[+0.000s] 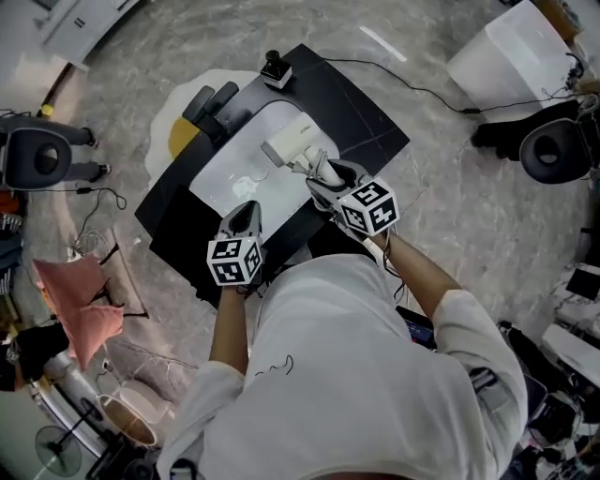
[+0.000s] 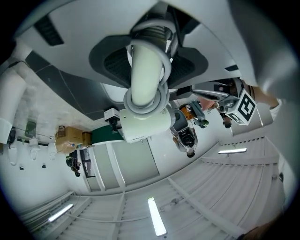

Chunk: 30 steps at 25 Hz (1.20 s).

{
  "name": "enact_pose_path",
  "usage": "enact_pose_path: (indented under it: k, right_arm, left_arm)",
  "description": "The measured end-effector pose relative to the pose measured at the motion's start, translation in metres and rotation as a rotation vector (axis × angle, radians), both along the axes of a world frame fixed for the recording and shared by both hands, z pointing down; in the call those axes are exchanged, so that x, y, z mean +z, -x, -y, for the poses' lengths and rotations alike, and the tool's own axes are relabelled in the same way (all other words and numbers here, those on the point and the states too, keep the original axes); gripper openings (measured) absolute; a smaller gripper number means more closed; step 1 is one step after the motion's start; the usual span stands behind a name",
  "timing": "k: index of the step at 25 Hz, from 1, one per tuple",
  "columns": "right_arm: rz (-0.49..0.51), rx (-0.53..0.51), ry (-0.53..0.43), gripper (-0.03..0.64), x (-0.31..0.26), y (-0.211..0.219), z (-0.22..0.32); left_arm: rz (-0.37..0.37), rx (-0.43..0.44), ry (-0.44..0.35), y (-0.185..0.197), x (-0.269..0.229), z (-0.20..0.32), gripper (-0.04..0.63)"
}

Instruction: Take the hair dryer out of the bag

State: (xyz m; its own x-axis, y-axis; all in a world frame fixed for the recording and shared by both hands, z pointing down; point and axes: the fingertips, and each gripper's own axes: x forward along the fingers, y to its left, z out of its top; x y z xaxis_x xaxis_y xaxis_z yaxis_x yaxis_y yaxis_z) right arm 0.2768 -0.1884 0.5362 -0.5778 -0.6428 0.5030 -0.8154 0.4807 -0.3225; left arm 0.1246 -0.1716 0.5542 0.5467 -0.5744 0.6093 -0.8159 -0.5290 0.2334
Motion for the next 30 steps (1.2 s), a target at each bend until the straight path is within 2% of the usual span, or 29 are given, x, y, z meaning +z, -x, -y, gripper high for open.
enact_pose_path:
  k: [4,12,19,26,30]
  right_arm:
    - [-0.050,0.036,-0.026,0.239,0.003,-0.043,0.025]
    - [-0.101,0.031,-0.001,0.239,0.020,-0.097,0.067]
    - [-0.112,0.018,0.103,0.239,0.054,-0.129,0.102]
    - [-0.112,-0.025,0.231,0.239,0.094,-0.132,0.125]
    - [-0.123,-0.029,0.266,0.239,0.106,-0.134,0.133]
  left_arm:
    - [0.029,0.036,0.012,-0.032,0.011,0.025,0.034]
    - [0.047,0.008,0.073,-0.060,0.028,0.052,0.034]
    - [0.055,-0.091,0.150,-0.059,0.051,0.061,0.034]
    - [0.068,-0.167,0.205,-0.050,0.067,0.070,0.034]
    - [0.068,-0.187,0.239,-0.050,0.073,0.068,0.034]
